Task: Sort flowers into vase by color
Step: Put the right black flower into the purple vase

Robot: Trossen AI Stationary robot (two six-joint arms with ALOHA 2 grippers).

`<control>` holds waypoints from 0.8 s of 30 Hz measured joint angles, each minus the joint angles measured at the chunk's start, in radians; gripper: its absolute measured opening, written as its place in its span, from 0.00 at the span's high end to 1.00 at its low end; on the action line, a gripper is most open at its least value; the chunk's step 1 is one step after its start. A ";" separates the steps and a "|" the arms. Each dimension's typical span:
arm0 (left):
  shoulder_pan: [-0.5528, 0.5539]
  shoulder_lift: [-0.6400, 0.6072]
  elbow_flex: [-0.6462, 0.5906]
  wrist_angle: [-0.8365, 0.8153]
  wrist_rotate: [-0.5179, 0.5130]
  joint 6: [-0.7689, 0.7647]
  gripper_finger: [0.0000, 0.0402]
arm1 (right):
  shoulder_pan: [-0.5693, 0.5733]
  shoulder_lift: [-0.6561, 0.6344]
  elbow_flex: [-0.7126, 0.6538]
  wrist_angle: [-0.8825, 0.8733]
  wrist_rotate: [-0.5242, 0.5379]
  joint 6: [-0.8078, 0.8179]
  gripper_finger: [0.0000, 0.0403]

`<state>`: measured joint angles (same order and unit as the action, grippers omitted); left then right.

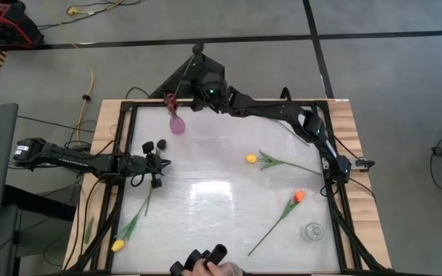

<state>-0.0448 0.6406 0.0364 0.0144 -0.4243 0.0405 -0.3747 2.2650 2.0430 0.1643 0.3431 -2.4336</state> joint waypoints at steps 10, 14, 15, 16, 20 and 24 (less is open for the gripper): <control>0.000 0.000 0.000 -0.001 -0.001 0.000 0.97 | 0.015 0.000 0.000 -0.004 -0.056 -0.013 0.95; 0.000 0.000 0.000 -0.001 -0.001 0.000 0.97 | 0.030 0.000 0.000 -0.001 -0.078 0.005 0.91; 0.000 0.000 0.000 -0.001 -0.001 0.000 0.97 | 0.034 0.000 0.000 0.003 -0.081 0.010 0.90; 0.000 0.000 0.000 -0.001 -0.001 0.000 0.97 | 0.038 0.000 0.000 0.007 -0.083 0.011 0.88; 0.000 0.000 0.000 -0.001 -0.001 0.000 0.97 | 0.049 0.000 0.000 0.011 -0.092 0.018 0.82; 0.000 0.000 0.000 -0.001 -0.001 0.000 0.97 | 0.055 0.000 0.000 0.010 -0.093 0.021 0.75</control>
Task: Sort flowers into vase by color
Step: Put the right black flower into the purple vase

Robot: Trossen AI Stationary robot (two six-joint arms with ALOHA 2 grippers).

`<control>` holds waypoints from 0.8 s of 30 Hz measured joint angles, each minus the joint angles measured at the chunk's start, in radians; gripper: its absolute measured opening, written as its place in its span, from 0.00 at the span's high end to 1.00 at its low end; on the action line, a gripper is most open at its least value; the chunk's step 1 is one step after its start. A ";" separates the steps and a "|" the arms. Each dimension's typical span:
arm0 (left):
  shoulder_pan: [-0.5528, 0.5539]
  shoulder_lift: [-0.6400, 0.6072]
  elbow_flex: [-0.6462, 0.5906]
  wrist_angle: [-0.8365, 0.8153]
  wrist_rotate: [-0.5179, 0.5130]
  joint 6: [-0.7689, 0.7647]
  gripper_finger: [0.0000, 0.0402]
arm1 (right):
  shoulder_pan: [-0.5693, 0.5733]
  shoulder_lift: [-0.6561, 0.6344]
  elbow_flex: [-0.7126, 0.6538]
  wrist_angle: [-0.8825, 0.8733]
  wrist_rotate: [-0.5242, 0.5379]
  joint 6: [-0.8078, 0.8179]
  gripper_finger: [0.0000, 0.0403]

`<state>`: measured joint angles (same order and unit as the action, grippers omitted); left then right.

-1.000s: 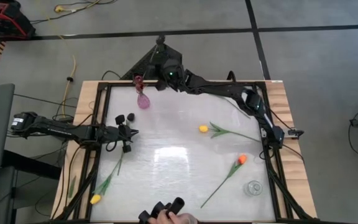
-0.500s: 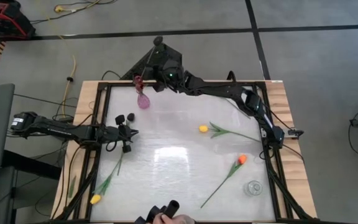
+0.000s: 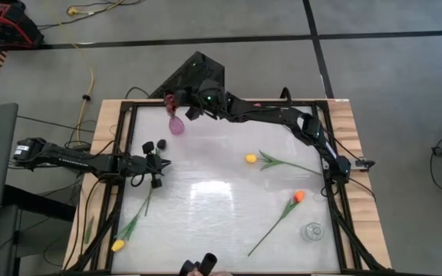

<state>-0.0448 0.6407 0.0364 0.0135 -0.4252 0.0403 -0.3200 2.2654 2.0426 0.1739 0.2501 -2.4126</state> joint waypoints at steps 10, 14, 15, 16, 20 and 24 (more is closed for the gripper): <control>0.000 0.000 0.000 0.000 0.000 0.000 0.97 | -0.022 0.000 0.000 0.008 0.014 0.202 0.55; 0.000 0.000 0.000 0.000 0.000 0.000 0.97 | -0.031 -0.004 0.000 0.001 0.045 0.395 0.49; 0.000 0.000 0.000 0.000 0.000 0.000 0.97 | -0.032 -0.007 0.000 -0.008 0.048 0.440 0.48; 0.000 0.000 0.000 0.000 0.000 0.000 0.97 | -0.032 -0.013 0.000 -0.027 0.052 0.484 0.47; 0.000 0.000 0.000 0.000 0.000 0.000 0.97 | -0.028 -0.033 0.000 -0.102 0.064 0.647 0.46; 0.000 0.000 0.000 0.000 0.000 0.000 0.97 | -0.027 -0.053 0.000 -0.188 0.066 0.773 0.46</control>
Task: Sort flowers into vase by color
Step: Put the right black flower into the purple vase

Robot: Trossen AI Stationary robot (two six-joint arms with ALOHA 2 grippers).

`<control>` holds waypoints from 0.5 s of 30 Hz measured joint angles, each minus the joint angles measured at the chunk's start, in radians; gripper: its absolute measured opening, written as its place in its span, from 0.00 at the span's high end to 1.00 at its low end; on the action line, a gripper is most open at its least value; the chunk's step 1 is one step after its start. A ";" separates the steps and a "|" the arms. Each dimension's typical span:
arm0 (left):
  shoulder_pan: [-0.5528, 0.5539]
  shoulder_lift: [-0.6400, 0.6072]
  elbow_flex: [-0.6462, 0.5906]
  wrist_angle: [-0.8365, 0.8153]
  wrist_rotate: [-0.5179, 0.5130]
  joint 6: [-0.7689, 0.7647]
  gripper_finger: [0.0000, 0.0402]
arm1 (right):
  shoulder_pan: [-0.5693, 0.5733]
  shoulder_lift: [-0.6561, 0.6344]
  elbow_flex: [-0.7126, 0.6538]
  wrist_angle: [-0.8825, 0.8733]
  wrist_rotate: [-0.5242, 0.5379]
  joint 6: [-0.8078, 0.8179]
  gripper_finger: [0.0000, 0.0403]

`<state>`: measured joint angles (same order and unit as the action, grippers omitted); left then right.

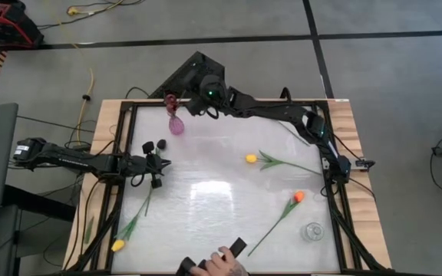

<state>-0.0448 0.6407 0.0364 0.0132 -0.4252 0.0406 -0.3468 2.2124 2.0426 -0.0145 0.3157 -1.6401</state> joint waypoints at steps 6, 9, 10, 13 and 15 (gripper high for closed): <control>0.000 0.000 0.000 0.000 0.000 0.000 0.97 | 0.004 -0.043 0.000 -0.080 -0.007 0.118 0.46; 0.000 0.000 0.000 0.000 0.000 0.000 0.97 | 0.007 -0.068 0.000 -0.170 -0.009 0.153 0.46; 0.000 0.000 0.000 0.000 0.000 0.000 0.97 | 0.007 -0.070 0.001 -0.194 -0.015 0.163 0.46; 0.000 0.000 0.000 0.000 0.000 0.000 0.97 | 0.006 -0.071 0.002 -0.270 -0.019 0.165 0.46; 0.000 0.000 0.000 0.000 0.000 0.000 0.97 | 0.006 -0.067 0.001 -0.302 -0.019 0.130 0.46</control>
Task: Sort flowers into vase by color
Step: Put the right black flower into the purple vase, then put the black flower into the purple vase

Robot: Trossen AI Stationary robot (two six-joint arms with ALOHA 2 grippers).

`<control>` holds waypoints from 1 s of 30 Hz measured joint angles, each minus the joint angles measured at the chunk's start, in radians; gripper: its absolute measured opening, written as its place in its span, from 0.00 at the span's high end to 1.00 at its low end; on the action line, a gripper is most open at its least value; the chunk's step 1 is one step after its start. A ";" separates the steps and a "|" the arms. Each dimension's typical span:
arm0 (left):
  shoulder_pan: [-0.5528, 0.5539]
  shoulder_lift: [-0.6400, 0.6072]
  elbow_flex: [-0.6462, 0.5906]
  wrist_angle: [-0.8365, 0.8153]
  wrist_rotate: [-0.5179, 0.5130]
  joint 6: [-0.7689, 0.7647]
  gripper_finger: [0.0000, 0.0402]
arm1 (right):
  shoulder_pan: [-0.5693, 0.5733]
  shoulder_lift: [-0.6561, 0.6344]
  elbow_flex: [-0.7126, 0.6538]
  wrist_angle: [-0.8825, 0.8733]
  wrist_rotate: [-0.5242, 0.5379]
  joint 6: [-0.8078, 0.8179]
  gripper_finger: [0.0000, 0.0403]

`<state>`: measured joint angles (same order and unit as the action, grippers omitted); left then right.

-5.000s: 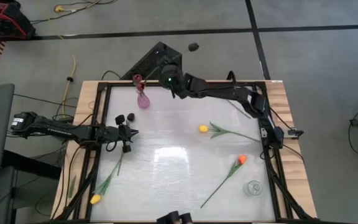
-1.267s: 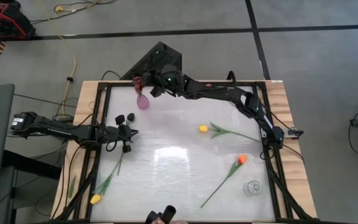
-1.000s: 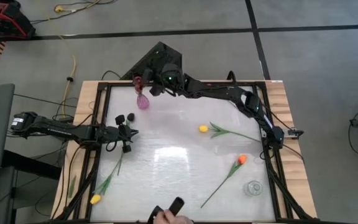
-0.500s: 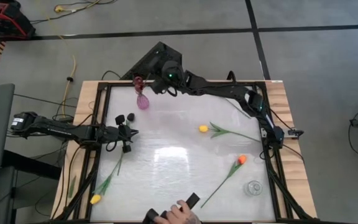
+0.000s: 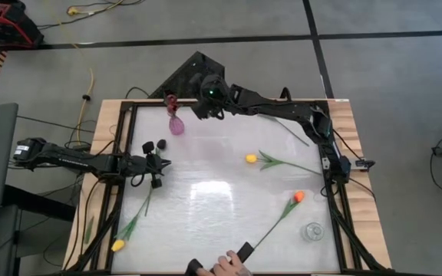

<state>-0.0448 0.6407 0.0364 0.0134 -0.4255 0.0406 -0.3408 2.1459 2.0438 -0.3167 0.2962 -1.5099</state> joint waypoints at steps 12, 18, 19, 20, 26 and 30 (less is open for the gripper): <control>0.000 0.000 0.000 0.000 0.000 0.000 0.97 | 0.043 -0.030 -0.001 -0.031 0.037 0.098 0.46; 0.000 0.000 0.000 0.000 0.000 0.000 0.97 | 0.053 -0.101 -0.001 -0.318 0.020 0.495 0.46; 0.000 0.000 0.000 0.000 0.000 0.000 0.97 | 0.050 -0.115 -0.001 -0.381 -0.014 0.581 0.46; 0.000 0.000 0.000 0.000 0.000 0.000 0.97 | 0.046 -0.129 -0.001 -0.440 -0.058 0.668 0.46; 0.000 0.000 0.000 0.000 0.000 0.000 0.97 | 0.044 -0.159 -0.001 -0.663 -0.427 1.197 0.46; 0.000 0.000 0.000 0.000 0.000 0.000 0.97 | 0.083 -0.151 -0.003 -0.749 -0.648 1.542 0.46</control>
<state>-0.0448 0.6404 0.0364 0.0135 -0.4253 0.0406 -0.2578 1.9948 2.0407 -1.0658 -0.3518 0.0324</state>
